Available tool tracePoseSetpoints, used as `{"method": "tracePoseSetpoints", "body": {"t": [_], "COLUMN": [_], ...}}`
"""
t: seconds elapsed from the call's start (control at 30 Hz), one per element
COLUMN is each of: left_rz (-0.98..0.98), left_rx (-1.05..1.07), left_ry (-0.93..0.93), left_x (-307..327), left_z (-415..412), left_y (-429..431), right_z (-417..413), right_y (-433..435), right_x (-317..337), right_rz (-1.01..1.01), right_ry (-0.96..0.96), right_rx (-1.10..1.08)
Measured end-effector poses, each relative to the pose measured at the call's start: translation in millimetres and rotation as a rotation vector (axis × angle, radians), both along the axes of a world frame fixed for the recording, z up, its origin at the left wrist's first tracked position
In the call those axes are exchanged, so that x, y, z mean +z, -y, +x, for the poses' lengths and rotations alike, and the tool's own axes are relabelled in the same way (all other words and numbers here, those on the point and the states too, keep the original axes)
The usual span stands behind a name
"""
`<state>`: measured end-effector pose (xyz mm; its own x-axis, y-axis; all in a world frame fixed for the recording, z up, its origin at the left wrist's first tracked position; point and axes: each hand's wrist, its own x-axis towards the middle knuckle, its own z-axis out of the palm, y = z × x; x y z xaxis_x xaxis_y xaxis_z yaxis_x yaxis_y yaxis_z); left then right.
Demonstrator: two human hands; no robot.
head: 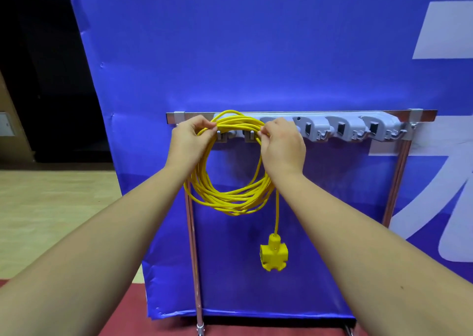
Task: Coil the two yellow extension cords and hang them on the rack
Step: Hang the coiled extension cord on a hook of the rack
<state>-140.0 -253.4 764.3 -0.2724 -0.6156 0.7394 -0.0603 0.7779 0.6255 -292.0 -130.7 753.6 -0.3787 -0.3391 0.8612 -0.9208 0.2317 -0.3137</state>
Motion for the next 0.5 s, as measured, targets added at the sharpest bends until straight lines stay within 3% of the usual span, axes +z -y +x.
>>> {"method": "tracePoseSetpoints", "body": {"t": [0.13, 0.5], "left_rz": [-0.107, -0.146], "left_rx": [-0.003, 0.051], "left_ry": [0.115, 0.285], "left_x": [-8, 8], "left_z": [8, 23], "left_y": [-2, -18], "right_z": [-3, 5], "right_y": [-7, -20], "right_x": [-9, 9], "right_rz": [0.052, 0.23], "right_ry": [-0.099, -0.009], "right_rx": [0.028, 0.031]}}
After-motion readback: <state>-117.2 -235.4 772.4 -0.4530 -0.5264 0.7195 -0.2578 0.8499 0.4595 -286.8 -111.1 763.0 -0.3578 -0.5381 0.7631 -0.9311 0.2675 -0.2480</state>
